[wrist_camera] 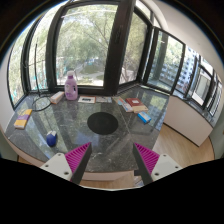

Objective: Arrange mouse

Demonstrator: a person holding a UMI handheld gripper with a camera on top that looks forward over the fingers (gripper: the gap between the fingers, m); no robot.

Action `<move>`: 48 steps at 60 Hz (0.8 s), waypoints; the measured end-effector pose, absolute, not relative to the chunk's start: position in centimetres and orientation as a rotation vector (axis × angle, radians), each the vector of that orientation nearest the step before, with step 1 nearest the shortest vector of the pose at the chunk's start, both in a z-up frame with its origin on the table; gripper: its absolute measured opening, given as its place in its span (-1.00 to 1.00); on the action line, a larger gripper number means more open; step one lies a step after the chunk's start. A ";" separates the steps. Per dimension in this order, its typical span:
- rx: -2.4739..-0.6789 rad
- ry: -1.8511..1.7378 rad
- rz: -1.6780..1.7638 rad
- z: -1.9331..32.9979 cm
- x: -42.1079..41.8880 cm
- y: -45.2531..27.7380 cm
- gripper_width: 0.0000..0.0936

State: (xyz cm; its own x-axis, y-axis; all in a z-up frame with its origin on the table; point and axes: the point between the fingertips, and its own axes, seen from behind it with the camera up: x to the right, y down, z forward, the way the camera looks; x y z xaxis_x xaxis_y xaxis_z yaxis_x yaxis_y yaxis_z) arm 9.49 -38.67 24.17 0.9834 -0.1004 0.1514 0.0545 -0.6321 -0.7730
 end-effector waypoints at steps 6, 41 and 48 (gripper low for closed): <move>-2.249 0.039 -0.233 23.9 9.9 -38.8 0.82; -2.354 0.066 -0.043 8.5 -3.3 -44.6 0.82; -2.325 0.027 0.029 6.1 -10.3 -41.8 0.83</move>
State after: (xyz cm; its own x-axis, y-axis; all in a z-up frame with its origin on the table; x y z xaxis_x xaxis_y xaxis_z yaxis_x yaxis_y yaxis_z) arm -10.34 -41.79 6.11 0.9995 -0.0103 -0.0296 -0.0287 -0.6844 -0.7285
